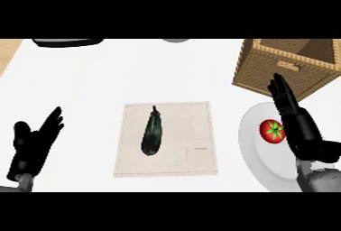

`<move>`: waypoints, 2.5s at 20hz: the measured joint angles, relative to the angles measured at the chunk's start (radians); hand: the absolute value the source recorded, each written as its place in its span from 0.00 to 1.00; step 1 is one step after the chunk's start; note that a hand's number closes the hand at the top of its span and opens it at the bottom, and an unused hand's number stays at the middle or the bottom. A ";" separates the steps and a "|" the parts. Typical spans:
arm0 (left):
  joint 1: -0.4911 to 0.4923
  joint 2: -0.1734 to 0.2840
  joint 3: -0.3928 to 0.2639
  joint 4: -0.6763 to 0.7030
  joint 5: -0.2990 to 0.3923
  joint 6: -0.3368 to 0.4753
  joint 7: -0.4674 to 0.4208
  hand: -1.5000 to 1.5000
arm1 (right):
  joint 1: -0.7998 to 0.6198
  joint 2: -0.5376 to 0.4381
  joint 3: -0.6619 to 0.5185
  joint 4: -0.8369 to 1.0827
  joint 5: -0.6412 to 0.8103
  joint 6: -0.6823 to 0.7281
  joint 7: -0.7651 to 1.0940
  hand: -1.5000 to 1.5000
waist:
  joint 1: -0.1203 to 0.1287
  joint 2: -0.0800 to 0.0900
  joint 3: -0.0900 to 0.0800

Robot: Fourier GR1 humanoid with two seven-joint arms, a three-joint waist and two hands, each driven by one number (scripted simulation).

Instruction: Pick the eggplant from the placemat and place it in the basket

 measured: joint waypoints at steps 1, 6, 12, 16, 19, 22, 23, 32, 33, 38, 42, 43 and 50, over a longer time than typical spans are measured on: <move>-0.005 -0.008 -0.009 0.007 -0.007 -0.004 0.000 0.50 | -0.019 0.021 0.011 0.012 0.003 -0.007 0.016 1.00 | 0.010 -0.004 -0.005; -0.049 -0.073 -0.045 0.007 -0.008 -0.005 0.008 0.50 | -0.232 0.196 0.090 0.127 -0.020 -0.032 0.157 1.00 | 0.093 0.000 -0.016; -0.065 -0.115 -0.086 0.007 -0.016 -0.028 -0.004 0.50 | -0.450 0.357 0.301 0.266 0.008 -0.053 0.271 0.00 | 0.156 -0.002 -0.018; -0.064 -0.125 -0.090 0.012 -0.018 -0.030 0.002 0.50 | -0.609 0.398 0.410 0.381 0.061 -0.162 0.407 0.00 | 0.157 -0.010 -0.020; -0.052 -0.128 -0.090 0.013 -0.022 -0.022 0.007 0.50 | -0.740 0.393 0.470 0.478 0.159 -0.177 0.547 0.00 | 0.141 -0.020 -0.022; -0.037 -0.127 -0.084 0.012 -0.022 -0.019 0.007 0.50 | -0.887 0.358 0.516 0.558 0.239 -0.125 0.703 0.00 | 0.124 -0.028 -0.023; -0.031 -0.126 -0.082 0.011 -0.023 -0.018 0.005 0.50 | -0.940 0.345 0.519 0.581 0.252 -0.092 0.749 0.00 | 0.120 -0.029 -0.022; 0.006 -0.124 -0.066 -0.013 -0.022 -0.011 0.009 0.50 | -1.348 0.263 0.461 0.711 0.151 0.410 1.041 0.00 | 0.091 -0.026 -0.018; 0.007 -0.123 -0.064 -0.020 -0.020 -0.013 0.014 0.50 | -1.379 0.264 0.446 0.737 0.127 0.461 1.061 0.00 | 0.093 -0.024 -0.018; 0.029 -0.118 -0.054 -0.032 -0.021 -0.020 0.000 0.50 | -1.471 0.263 0.401 0.833 0.003 0.673 1.094 0.00 | 0.085 -0.022 -0.017; 0.044 -0.120 -0.046 -0.035 -0.023 -0.024 -0.014 0.50 | -1.517 0.258 0.392 0.906 -0.051 0.783 1.084 0.00 | 0.074 -0.022 -0.016; 0.041 -0.125 -0.047 -0.032 -0.024 -0.023 -0.012 0.50 | -1.527 0.260 0.391 0.923 -0.060 0.801 1.079 0.00 | 0.071 -0.022 -0.016; 0.057 -0.131 -0.034 -0.039 -0.032 -0.021 -0.013 0.50 | -1.561 0.285 0.383 1.005 -0.079 0.862 1.059 0.00 | 0.061 -0.023 -0.014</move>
